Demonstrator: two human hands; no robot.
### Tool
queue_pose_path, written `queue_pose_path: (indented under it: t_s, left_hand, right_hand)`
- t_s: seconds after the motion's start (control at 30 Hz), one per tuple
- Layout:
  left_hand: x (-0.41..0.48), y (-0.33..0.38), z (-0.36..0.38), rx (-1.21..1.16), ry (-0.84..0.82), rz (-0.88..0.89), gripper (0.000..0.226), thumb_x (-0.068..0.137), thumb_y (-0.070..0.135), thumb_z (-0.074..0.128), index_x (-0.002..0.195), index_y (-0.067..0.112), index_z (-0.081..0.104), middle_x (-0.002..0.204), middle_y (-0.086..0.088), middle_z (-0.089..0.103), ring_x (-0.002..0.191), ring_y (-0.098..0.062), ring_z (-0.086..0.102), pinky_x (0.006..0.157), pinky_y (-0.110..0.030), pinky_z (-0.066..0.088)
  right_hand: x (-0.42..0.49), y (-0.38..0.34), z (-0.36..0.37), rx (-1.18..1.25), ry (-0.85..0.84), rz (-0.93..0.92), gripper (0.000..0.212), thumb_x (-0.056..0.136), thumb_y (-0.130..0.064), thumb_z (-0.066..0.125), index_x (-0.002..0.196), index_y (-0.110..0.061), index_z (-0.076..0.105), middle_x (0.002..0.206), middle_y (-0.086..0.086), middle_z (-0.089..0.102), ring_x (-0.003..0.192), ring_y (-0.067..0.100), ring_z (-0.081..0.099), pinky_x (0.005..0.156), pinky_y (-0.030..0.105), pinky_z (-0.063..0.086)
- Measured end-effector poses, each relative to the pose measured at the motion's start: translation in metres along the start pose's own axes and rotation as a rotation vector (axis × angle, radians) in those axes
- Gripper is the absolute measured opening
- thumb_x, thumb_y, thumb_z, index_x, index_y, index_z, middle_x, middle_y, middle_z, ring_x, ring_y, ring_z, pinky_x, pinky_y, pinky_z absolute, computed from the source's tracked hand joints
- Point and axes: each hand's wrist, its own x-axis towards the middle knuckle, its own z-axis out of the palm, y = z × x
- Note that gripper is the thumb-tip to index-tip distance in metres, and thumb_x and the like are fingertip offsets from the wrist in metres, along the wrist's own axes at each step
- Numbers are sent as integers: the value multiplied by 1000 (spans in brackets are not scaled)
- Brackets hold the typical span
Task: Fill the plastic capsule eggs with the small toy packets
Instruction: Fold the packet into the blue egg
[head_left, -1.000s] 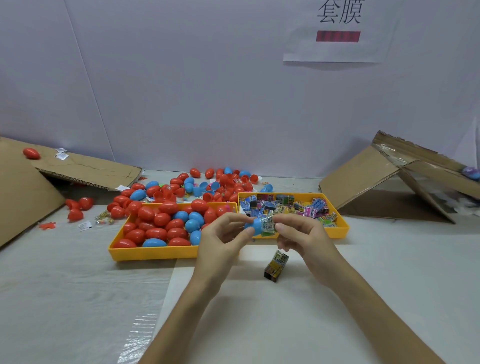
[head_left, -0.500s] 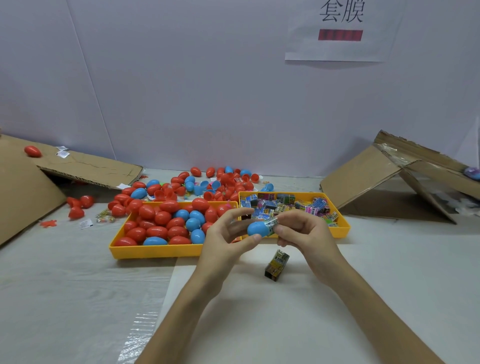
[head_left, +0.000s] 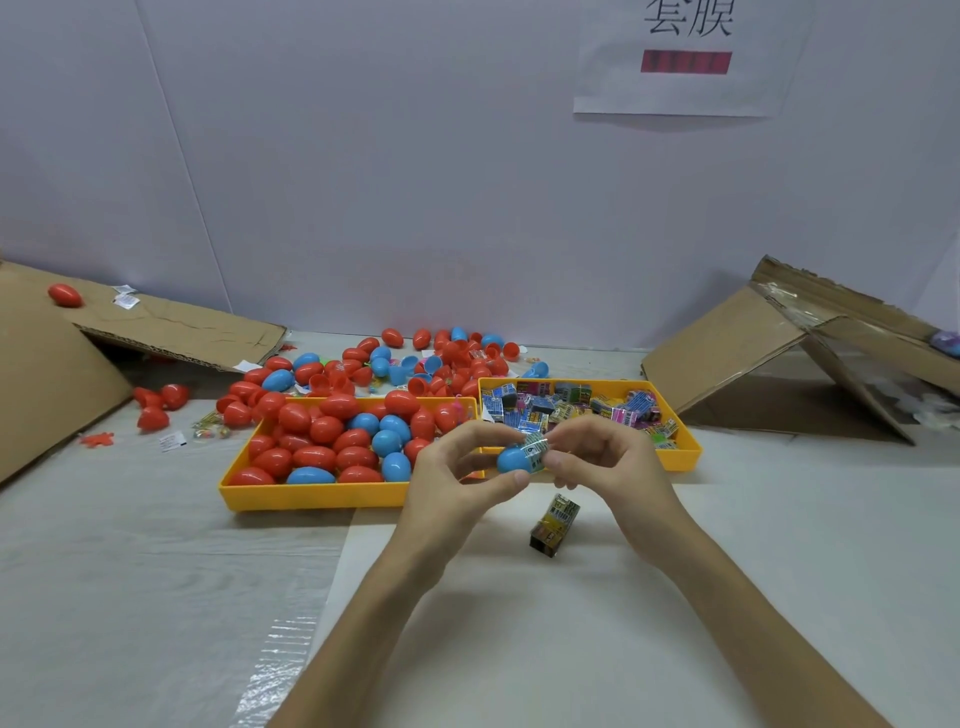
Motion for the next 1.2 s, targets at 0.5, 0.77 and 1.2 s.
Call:
queue_pose_path:
  t_s: [0.5,0.77,1.2]
  left_hand:
    - [2,-3,-1,67,42,67,34,81,6,82,99,34,73,101,22,74,98,0,70,76,-18,56]
    - [2,-3,-2,94,45,85,34,82,7,81,99,36,74,100,22,74,99,2,68,78,-12,54]
    - [1,-2,-1,166,63,135,39,84,5,78,100,40,74,100,31,71,101,10,63,74,-3,47]
  right_hand:
    - [-5,-2,6,-162,54,-193,28,84,0,78,101,-19,67,77,7,73,55,25,68,56,30,57]
    - [-7,-2,6,-309,52,-244,20,87,-10,78,94,-28,71,81,-6,72,59,19,70,56,35,59]
    - [-7,-4,6,-308,80,-228,18,86,-7,78,92,-24,72,79,-5,72,56,16,69,54,24,55]
